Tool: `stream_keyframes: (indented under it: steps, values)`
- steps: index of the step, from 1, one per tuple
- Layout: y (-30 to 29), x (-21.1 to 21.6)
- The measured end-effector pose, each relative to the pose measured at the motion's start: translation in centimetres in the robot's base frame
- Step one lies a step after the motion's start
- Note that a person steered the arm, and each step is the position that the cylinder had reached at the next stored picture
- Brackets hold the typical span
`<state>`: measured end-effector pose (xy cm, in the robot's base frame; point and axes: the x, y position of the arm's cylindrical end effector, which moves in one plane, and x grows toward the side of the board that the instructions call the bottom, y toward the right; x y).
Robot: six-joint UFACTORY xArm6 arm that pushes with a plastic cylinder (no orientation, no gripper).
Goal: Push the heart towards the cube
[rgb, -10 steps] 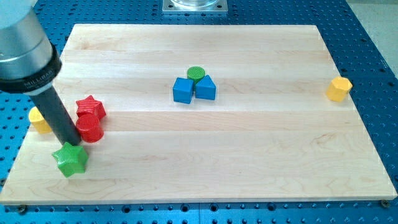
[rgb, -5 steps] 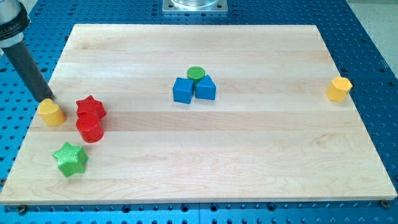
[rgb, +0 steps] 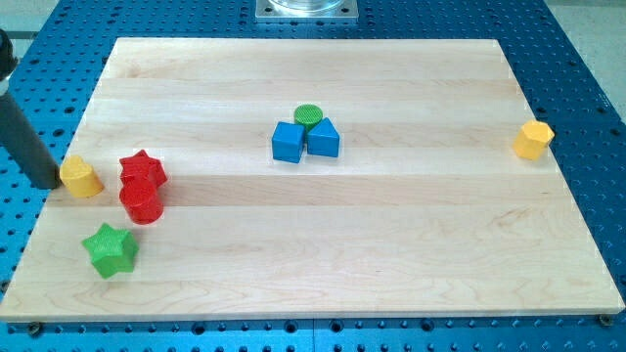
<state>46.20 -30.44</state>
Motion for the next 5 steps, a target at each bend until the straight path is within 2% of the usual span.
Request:
stream_keyframes:
  steps: [1, 2, 3, 4, 5]
  values:
    - [0.4, -1.5]
    - [0.6, 1.3]
    - [5.9, 1.6]
    - [8.6, -2.7]
    - [11.3, -3.0]
